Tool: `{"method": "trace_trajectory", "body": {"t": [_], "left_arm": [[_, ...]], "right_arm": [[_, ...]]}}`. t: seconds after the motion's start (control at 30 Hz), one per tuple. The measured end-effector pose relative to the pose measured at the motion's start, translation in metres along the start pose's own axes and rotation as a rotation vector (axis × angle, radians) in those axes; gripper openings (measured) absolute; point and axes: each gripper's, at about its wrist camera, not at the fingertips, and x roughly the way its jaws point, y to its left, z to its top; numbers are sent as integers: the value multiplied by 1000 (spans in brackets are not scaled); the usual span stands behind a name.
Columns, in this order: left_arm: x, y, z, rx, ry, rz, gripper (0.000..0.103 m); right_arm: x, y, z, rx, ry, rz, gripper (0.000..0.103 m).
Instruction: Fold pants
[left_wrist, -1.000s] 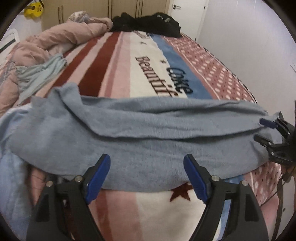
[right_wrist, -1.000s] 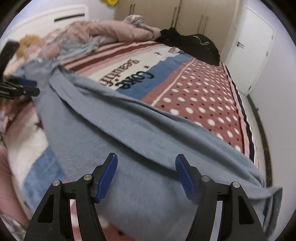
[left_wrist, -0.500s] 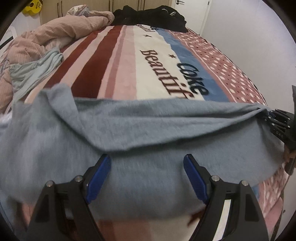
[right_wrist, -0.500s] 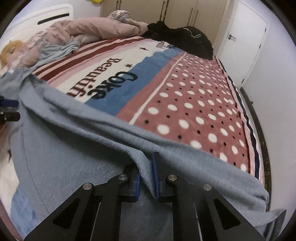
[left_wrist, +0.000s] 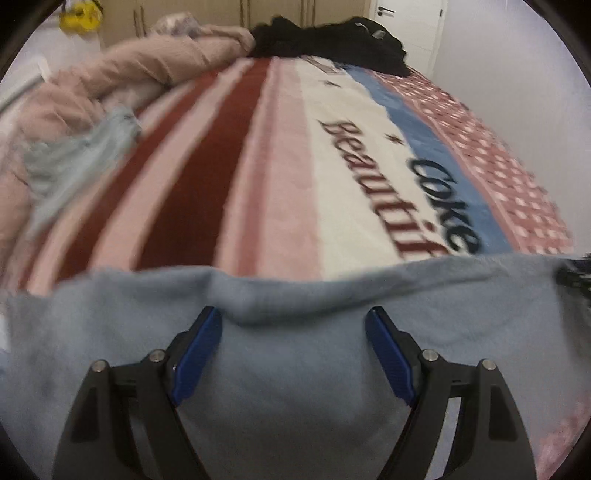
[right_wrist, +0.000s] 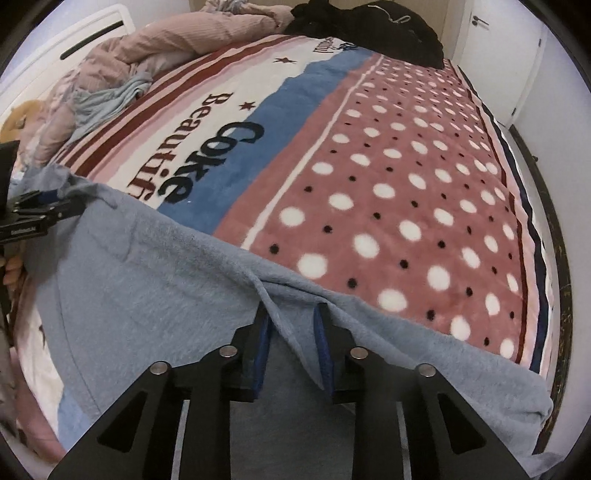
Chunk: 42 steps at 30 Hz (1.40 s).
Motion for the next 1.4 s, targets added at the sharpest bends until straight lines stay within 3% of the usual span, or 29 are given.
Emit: {"method": "trace_trajectory", "body": {"t": [0.03, 0.1, 0.2, 0.3, 0.37, 0.47, 0.57, 0.67, 0.9, 0.93, 0.97, 1.03, 1.07, 1.17, 1.3, 1.37, 1.4], "left_arm": [[-2, 2, 4, 15, -19, 64, 78], [-4, 12, 11, 8, -35, 105, 78], [-13, 28, 17, -75, -25, 52, 78], [-38, 23, 11, -75, -73, 2, 78], [-55, 13, 6, -59, -89, -45, 78], [-79, -5, -2, -36, -117, -105, 78], [-94, -25, -8, -13, -138, -148, 78], [-99, -45, -13, 19, -147, -140, 78], [-90, -70, -22, 2, -105, -150, 78], [-89, -73, -23, 3, -102, -148, 78], [-88, -77, -23, 7, -98, -143, 78], [-87, -81, -23, 11, -93, -137, 78], [-86, -83, -23, 11, -90, -135, 78], [-81, -86, -21, 7, -83, -126, 78], [-72, -82, -19, 0, -75, -104, 78], [-67, -79, -18, -5, -68, -99, 78], [-64, -76, -18, -9, -64, -98, 78]], "right_arm": [[-4, -2, 0, -3, -10, -28, 26], [-18, -9, -2, -6, -64, -134, 39], [-36, -23, -8, 15, -85, -156, 43], [-59, -38, -22, 27, -96, -170, 44], [-76, -49, -35, 33, -109, -195, 56], [-100, -74, -62, 79, -127, -254, 68], [-121, -106, -101, 155, -127, -323, 70], [-131, -137, -142, 234, -110, -341, 77], [-125, -188, -207, 381, -98, -399, 74], [-126, -195, -211, 404, -120, -392, 61], [-127, -200, -214, 420, -136, -363, 37], [-129, -209, -211, 451, -171, -275, 15], [-130, -211, -207, 453, -183, -252, 11], [-131, -225, -188, 441, -189, -204, 11], [-110, -255, -166, 488, -75, -135, 17], [-92, -268, -162, 508, -18, -152, 47], [-83, -275, -161, 521, 7, -162, 54]]}}
